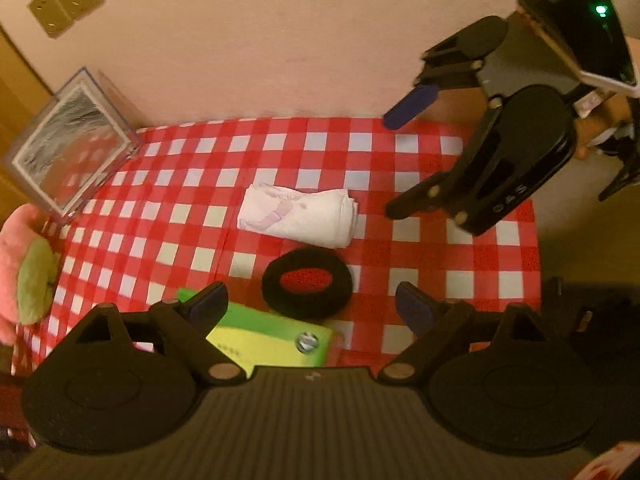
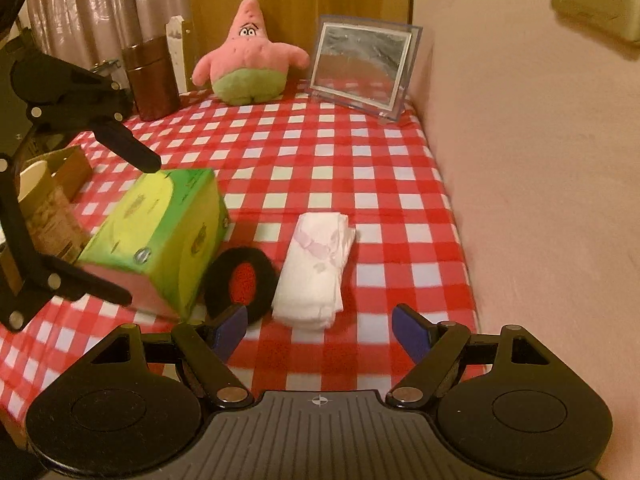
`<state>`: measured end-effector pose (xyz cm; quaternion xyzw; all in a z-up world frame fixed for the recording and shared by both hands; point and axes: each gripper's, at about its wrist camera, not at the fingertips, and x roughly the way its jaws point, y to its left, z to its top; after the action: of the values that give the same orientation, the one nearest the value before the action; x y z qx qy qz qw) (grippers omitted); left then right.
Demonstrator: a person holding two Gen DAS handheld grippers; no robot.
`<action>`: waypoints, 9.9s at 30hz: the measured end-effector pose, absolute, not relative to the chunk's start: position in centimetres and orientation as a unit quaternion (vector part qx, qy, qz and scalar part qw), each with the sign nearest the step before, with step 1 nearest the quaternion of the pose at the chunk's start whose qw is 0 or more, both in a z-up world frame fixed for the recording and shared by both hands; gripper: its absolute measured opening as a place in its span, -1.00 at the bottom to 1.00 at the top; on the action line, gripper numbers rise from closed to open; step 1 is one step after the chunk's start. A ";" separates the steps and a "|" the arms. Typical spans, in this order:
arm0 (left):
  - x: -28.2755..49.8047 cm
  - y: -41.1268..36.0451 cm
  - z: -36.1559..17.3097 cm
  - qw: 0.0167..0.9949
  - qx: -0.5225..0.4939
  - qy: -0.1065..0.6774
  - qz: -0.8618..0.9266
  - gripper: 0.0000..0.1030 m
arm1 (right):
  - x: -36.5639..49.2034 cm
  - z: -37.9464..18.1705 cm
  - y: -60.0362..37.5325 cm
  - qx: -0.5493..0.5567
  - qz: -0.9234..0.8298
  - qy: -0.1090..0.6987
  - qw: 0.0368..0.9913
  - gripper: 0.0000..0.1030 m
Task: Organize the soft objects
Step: 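Move the right gripper to the white folded pad while the left gripper approaches the black foam ring, then grasp the white folded pad with the right gripper while the left gripper grasps the black foam ring, then carry the white pad and black foam ring over the cardboard box with both grippers, then lower the pad and ring into the box and open both grippers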
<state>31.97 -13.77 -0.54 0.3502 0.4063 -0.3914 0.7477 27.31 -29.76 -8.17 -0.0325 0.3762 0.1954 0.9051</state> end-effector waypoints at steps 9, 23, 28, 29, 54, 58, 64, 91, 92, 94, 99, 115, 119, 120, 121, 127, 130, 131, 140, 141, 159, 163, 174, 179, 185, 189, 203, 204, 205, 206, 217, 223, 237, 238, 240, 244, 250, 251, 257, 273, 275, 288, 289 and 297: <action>35.8 -15.0 -2.0 0.710 0.373 0.424 -0.421 0.74 | 32.7 -10.3 -28.3 -0.027 0.206 0.391 0.897 0.34; 38.5 -15.8 -3.9 0.679 0.387 0.444 -0.438 0.74 | 36.6 -13.7 -26.9 -0.028 0.209 0.423 0.881 0.04; 39.2 -16.2 -4.8 0.669 0.386 0.459 -0.439 0.74 | 36.1 -13.4 -27.6 -0.007 0.194 0.422 0.886 -0.42; 39.3 -16.3 -5.0 0.668 0.384 0.462 -0.440 0.74 | 35.8 -13.2 -27.8 -0.003 0.191 0.420 0.887 -0.48; 42.6 -19.9 -11.1 0.591 0.411 0.570 -0.396 0.74 | 28.4 -11.4 -33.0 0.066 0.144 0.405 0.901 -0.74; 43.2 -19.6 -12.0 0.587 0.393 0.594 -0.386 0.75 | 28.3 -11.2 -32.9 0.061 0.142 0.400 0.903 -0.74; 44.7 -18.7 -12.3 0.589 0.355 0.622 -0.375 0.70 | 28.2 -11.2 -33.1 0.063 0.140 0.400 0.904 -0.73; 41.5 -15.9 -5.0 0.681 0.279 0.582 -0.345 -0.79 | 25.3 -8.0 -32.4 0.053 0.138 0.385 0.911 -0.74; 41.4 -16.4 -5.0 0.687 0.274 0.580 -0.342 -0.79 | 25.0 -7.8 -32.3 0.052 0.138 0.383 0.912 -0.74; 40.5 -16.4 -3.9 0.703 0.257 0.574 -0.332 -0.79 | 24.5 -7.2 -32.2 0.054 0.135 0.381 0.913 -0.74; 38.2 -14.8 -1.6 0.743 0.206 0.561 -0.302 -0.79 | 23.1 -5.6 -31.7 0.049 0.137 0.360 0.922 -0.74; 28.2 -7.8 3.9 0.863 0.028 0.474 -0.172 -0.79 | 18.9 -0.9 -29.4 0.056 0.137 0.331 0.932 -0.74; 25.6 -6.8 4.7 0.878 0.011 0.454 -0.151 -0.79 | 18.1 0.2 -28.5 0.060 0.143 0.322 0.934 -0.74; 25.0 -6.6 5.0 0.882 0.007 0.448 -0.146 -0.79 | 17.9 0.5 -28.3 0.061 0.145 0.320 0.934 -0.74; 24.4 -6.3 5.3 0.886 0.004 0.443 -0.141 -0.79 | 17.7 0.8 -28.1 0.061 0.146 0.319 0.935 -0.74; 21.1 -4.7 7.0 0.901 -0.003 0.417 -0.121 -0.79 | 16.0 2.6 -26.7 0.060 0.157 0.307 0.937 -0.74; 19.6 -3.7 7.9 0.908 -0.004 0.404 -0.109 -0.79 | 15.3 3.3 -26.0 0.061 0.162 0.301 0.938 -0.74; 19.3 -3.5 8.1 0.910 -0.004 0.401 -0.106 -0.79 | 15.0 3.6 -25.8 0.062 0.164 0.299 0.938 -0.74; 15.5 -0.7 9.9 0.924 -0.014 0.373 -0.083 -0.79 | 13.3 5.0 -23.2 0.056 0.180 0.294 0.937 -0.74; 15.1 -0.5 10.0 0.925 -0.014 0.370 -0.081 -0.79 | 13.2 5.1 -22.9 0.056 0.181 0.294 0.937 -0.74; 10.6 4.0 11.5 0.935 -0.046 0.347 -0.054 -0.79 | 10.8 6.7 -17.7 0.034 0.218 0.285 0.933 -0.74; 9.9 5.1 11.7 0.937 -0.047 0.343 -0.043 -0.79 | 10.6 6.7 -16.6 0.030 0.228 0.285 0.930 -0.74; 7.7 8.1 11.9 0.940 -0.044 0.339 -0.015 -0.79 | 9.7 6.6 -13.0 0.019 0.261 0.288 0.921 -0.74; 6.7 9.8 11.6 0.939 -0.049 0.341 0.002 -0.79 | 9.6 6.3 -10.7 0.011 0.282 0.291 0.914 -0.74; 5.5 12.3 11.7 0.939 -0.058 0.339 0.026 -0.79 | 9.4 5.9 -7.6 -0.001 0.306 0.295 0.905 -0.74; 4.7 14.2 11.7 0.937 -0.070 0.339 0.046 -0.79 | 9.2 5.5 -5.3 -0.009 0.324 0.297 0.898 -0.74; 2.7 20.1 10.6 0.926 -0.084 0.350 0.112 -0.79 | 9.6 4.2 2.1 -0.037 0.376 0.303 0.875 -0.74; 2.7 20.5 10.4 0.925 -0.083 0.352 0.116 -0.79 | 9.7 4.0 2.5 -0.039 0.378 0.304 0.873 -0.74; 2.7 20.6 10.3 0.924 -0.083 0.354 0.117 -0.79 | 9.8 3.9 3.0 -0.041 0.381 0.305 0.872 -0.73; 2.7 21.0 10.1 0.923 -0.084 0.356 0.119 -0.79 | 9.9 3.7 3.5 -0.043 0.383 0.307 0.870 -0.74; 4.0 23.7 7.6 0.912 -0.098 0.377 0.126 -0.79 | 11.9 2.0 7.3 -0.055 0.394 0.321 0.859 -0.74; 5.3 25.8 6.2 0.908 -0.105 0.384 0.130 -0.79 | 13.4 0.8 9.1 -0.061 0.395 0.329 0.855 -0.74; 9.2 30.0 3.0 0.898 -0.097 0.407 0.136 -0.79 | 17.2 -1.9 13.3 -0.071 0.397 0.352 0.845 -0.74; 9.5 30.3 2.8 0.898 -0.097 0.408 0.138 -0.79 | 17.4 -2.1 13.6 -0.072 0.398 0.354 0.843 -0.74; 10.1 30.6 2.4 0.896 -0.097 0.411 0.137 -0.79 | 17.6 -2.6 14.0 -0.073 0.399 0.357 0.842 -0.74; 11.3 31.0 1.3 0.893 -0.092 0.422 0.130 -0.79 | 18.3 -3.6 14.8 -0.072 0.398 0.366 0.838 -0.74; 12.9 31.7 -0.5 0.887 -0.084 0.438 0.124 -0.79 | 19.7 -5.1 15.9 -0.073 0.391 0.377 0.836 -0.74; 13.1 31.9 -0.8 0.886 -0.084 0.439 0.123 -0.79 | 19.9 -5.4 16.0 -0.072 0.389 0.379 0.837 -0.74; 14.5 32.5 -2.5 0.881 -0.080 0.450 0.123 -0.75 | 21.2 -7.1 17.3 -0.069 0.386 0.395 0.831 -0.74; 16.7 33.0 -4.8 0.871 -0.072 0.469 0.128 -0.44 | 22.1 -9.5 18.9 -0.084 0.393 0.409 0.819 -0.73; 16.6 32.9 -4.7 0.871 -0.073 0.469 0.129 -0.28 | 22.0 -9.4 18.7 -0.081 0.396 0.407 0.819 -0.73; 14.2 32.7 -1.5 0.886 -0.063 0.442 0.127 0.27 | 20.4 -7.3 17.7 -0.079 0.414 0.378 0.824 -0.17; 14.0 32.7 -1.3 0.887 -0.061 0.440 0.124 0.27 | 20.3 -7.1 17.5 -0.079 0.414 0.374 0.826 -0.17; 13.3 32.2 -1.8 0.892 -0.037 0.440 0.094 0.19 | 20.6 -7.8 17.1 -0.088 0.411 0.371 0.828 -0.61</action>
<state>13.29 32.16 -1.81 -0.0369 0.4401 0.0938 0.8923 20.64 17.09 -7.82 -0.0876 0.3714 0.4106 0.8281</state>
